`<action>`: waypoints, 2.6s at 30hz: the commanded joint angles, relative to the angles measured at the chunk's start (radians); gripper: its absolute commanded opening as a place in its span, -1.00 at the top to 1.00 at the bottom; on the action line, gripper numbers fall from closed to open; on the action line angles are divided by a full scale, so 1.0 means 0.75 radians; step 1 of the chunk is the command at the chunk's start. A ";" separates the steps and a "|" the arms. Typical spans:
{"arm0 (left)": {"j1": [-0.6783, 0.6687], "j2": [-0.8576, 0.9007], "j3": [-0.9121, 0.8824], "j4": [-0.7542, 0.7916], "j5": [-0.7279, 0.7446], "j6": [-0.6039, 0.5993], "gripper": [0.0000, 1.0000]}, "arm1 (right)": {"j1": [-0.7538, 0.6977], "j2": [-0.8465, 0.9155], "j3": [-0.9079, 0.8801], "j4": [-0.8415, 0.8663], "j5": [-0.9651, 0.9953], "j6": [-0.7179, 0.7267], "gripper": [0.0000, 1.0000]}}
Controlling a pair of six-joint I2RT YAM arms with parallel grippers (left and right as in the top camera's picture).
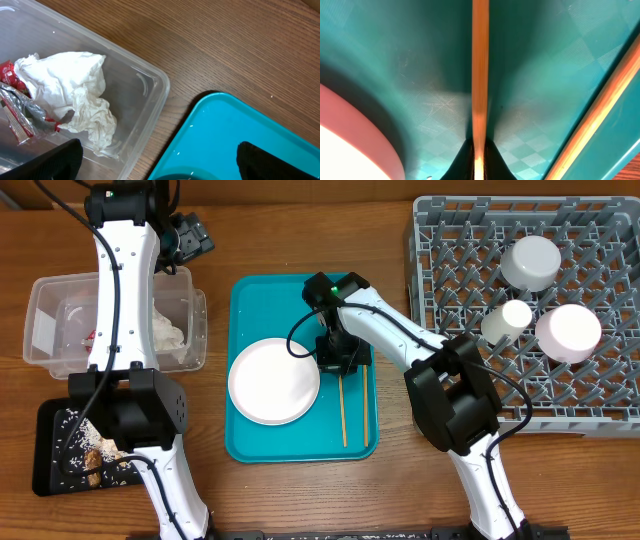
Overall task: Sort waste into correct bins and load items into the dishwasher
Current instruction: 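Lower the right gripper and grasp the wooden chopsticks, then carry the chopsticks right and stand them in the dish rack, then return the right gripper to the teal tray for the remaining chopstick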
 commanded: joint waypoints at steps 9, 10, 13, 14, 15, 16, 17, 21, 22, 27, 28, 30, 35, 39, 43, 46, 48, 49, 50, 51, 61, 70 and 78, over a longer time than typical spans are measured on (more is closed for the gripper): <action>-0.011 -0.002 0.028 0.003 -0.022 -0.009 -1.00 | -0.195 0.019 0.472 -0.324 0.100 -0.148 0.92; -0.011 -0.002 0.028 0.002 -0.022 -0.009 -0.99 | -0.226 0.019 0.553 -0.361 0.117 -0.171 0.92; -0.011 -0.002 0.028 0.002 -0.022 -0.009 -1.00 | -0.351 0.019 0.818 -0.444 0.154 -0.269 0.92; -0.011 -0.002 0.028 0.003 -0.022 -0.009 -1.00 | -0.390 0.019 0.875 -0.449 0.154 -0.303 0.92; -0.011 -0.002 0.028 0.002 -0.022 -0.009 -1.00 | -0.423 0.019 0.919 -0.451 0.153 -0.330 0.92; -0.011 -0.002 0.028 0.002 -0.022 -0.009 -0.99 | -0.461 0.019 0.959 -0.446 0.153 -0.363 0.92; -0.011 -0.002 0.028 0.002 -0.022 -0.009 -0.99 | -0.501 0.019 0.987 -0.432 0.153 -0.393 0.92; -0.011 -0.002 0.028 0.002 -0.022 -0.009 -1.00 | -0.638 0.019 1.010 -0.344 0.152 -0.416 0.92; -0.011 -0.002 0.028 0.002 -0.022 -0.009 -1.00 | -0.671 0.019 1.006 -0.319 0.152 -0.416 0.92; -0.011 -0.002 0.028 0.002 -0.022 -0.009 -1.00 | -0.787 0.020 0.992 -0.231 0.101 -0.423 0.92; -0.011 -0.002 0.028 0.002 -0.022 -0.009 -1.00 | -0.802 0.019 0.992 -0.218 0.068 -0.440 0.92; -0.011 -0.002 0.028 0.002 -0.022 -0.009 -1.00 | -0.823 0.020 0.992 -0.199 -0.017 -0.491 0.92; -0.011 -0.002 0.028 0.002 -0.022 -0.009 -1.00 | -0.833 0.027 0.992 -0.198 -0.100 -0.519 0.92; -0.011 -0.002 0.028 0.002 -0.022 -0.009 -1.00 | -0.818 0.040 0.992 -0.215 -0.099 -0.519 0.92; -0.011 -0.002 0.028 0.002 -0.022 -0.009 -0.99 | -0.806 0.062 0.992 -0.220 -0.098 -0.542 0.87; -0.011 -0.002 0.028 0.003 -0.022 -0.009 -0.99 | -0.801 0.073 0.978 -0.224 -0.103 -0.544 0.77; -0.011 -0.002 0.028 0.002 -0.022 -0.009 -1.00 | -0.800 0.074 0.960 -0.224 -0.110 -0.544 0.74; -0.011 -0.002 0.028 0.002 -0.022 -0.009 -1.00 | -0.800 0.074 0.949 -0.225 -0.115 -0.544 0.67; -0.011 -0.002 0.028 0.002 -0.022 -0.009 -1.00 | -0.800 0.074 0.941 -0.230 -0.123 -0.544 0.57; -0.011 -0.002 0.028 0.002 -0.022 -0.009 -1.00 | -0.800 0.074 0.936 -0.234 -0.129 -0.544 0.44; -0.011 -0.002 0.028 0.002 -0.022 -0.009 -1.00 | -0.797 0.074 0.930 -0.315 -0.247 -0.544 -0.24; -0.011 -0.002 0.028 0.002 -0.022 -0.009 -1.00 | -0.687 0.074 0.930 -0.509 -0.336 -0.519 -0.24; -0.011 -0.002 0.028 0.002 -0.022 -0.009 -1.00 | -0.462 0.074 0.814 -0.539 -0.321 -0.517 -0.28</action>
